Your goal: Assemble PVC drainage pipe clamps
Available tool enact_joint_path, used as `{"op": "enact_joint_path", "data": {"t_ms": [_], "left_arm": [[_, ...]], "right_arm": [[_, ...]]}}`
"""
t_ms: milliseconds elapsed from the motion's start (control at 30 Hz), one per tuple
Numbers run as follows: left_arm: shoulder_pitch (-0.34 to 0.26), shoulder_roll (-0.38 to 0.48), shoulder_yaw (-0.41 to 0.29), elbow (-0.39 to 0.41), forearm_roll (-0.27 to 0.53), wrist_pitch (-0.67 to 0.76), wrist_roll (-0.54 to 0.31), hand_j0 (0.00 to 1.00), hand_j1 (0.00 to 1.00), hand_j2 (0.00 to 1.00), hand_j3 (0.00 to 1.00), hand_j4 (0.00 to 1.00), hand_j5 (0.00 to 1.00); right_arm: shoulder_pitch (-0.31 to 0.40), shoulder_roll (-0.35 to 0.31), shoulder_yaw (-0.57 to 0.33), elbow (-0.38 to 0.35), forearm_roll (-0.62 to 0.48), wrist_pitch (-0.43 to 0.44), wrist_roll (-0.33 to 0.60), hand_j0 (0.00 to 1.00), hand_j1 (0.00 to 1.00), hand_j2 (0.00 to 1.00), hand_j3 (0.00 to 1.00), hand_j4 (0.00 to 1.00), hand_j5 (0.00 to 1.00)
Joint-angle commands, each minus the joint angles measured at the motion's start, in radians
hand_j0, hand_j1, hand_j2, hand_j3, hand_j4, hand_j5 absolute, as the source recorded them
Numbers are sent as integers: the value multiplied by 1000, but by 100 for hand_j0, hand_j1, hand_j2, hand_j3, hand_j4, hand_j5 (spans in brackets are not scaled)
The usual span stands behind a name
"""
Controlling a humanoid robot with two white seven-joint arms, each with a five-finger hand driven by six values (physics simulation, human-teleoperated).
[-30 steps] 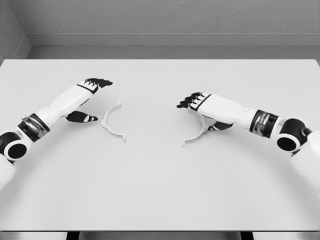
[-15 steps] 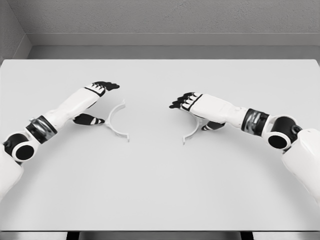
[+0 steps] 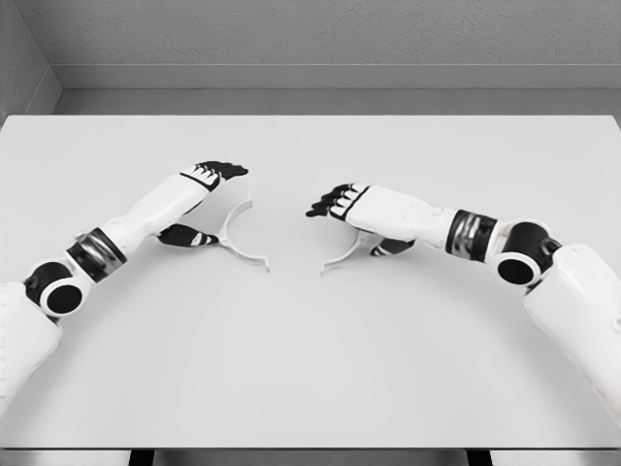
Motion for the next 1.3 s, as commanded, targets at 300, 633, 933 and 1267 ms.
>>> {"op": "enact_joint_path", "data": {"t_ms": [300,633,933,1267], "left_arm": [[0,-2,-18,-19,8,0,1,100,100,100,100,100,100],[-26,10,13,-1,18,0,5,100,100,100,100,100,100],[-38,1,1,13,15,0,5,100,100,100,100,100,100],[-41,-5,-4,15,7,0,5,100,100,100,100,100,100]], "right_arm": [[-37,-1,-10,28,-10,2,-1,100,100,100,100,100,100],[-57,45,0,94,-8,2,0,100,100,100,100,100,100],[-60,67,2,114,-8,2,0,100,100,100,100,100,100],[37,-199,-239,-179,-162,2,-4,100,100,100,100,100,100]]}}
